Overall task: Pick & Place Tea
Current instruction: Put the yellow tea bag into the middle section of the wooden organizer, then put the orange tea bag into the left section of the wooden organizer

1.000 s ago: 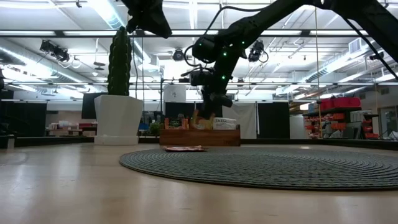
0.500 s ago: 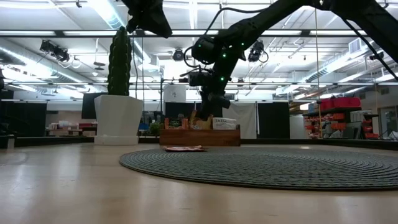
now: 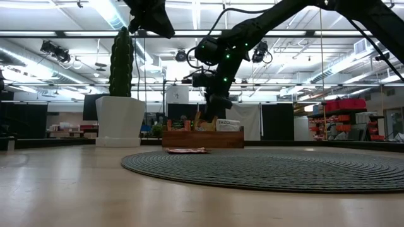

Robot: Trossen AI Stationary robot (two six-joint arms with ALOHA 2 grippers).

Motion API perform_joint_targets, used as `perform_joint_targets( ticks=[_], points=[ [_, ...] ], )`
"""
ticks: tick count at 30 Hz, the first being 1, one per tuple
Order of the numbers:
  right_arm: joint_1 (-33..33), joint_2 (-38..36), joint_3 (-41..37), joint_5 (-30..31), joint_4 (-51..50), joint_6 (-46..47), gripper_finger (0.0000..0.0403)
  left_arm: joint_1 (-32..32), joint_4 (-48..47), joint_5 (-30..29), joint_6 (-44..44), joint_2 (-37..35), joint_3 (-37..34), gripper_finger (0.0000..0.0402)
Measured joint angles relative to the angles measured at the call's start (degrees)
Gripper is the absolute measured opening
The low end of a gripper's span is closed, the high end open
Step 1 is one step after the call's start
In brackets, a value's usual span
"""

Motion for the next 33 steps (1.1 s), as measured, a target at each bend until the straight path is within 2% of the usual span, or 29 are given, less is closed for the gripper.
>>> perform_joint_targets(
  ticks=[7,15,19,28,33],
  points=[
    [-0.26,0.0,0.0,-3.99,0.3,0.46,0.0,0.0,-0.01,0.0,0.0,0.0,-0.02,0.0087],
    [-1.02,0.0,0.0,-2.95,0.62,1.98,0.0006,0.0,-0.02,0.02,0.0,0.0,-0.02,0.0087],
    [-1.2,0.0,0.0,-2.78,-0.16,2.41,0.0041,0.0,-0.02,0.02,0.05,0.0,-0.02,0.0087],
    [-1.11,0.0,0.0,-2.95,1.2,5.81,0.0148,0.0,-0.02,0.01,0.04,0.0,-0.02,0.0087],
    [-1.09,-0.04,0.0,-2.97,3.22,7.76,0.018,0.0,-0.02,0.01,-0.01,0.01,-0.02,0.0087]
  ],
)
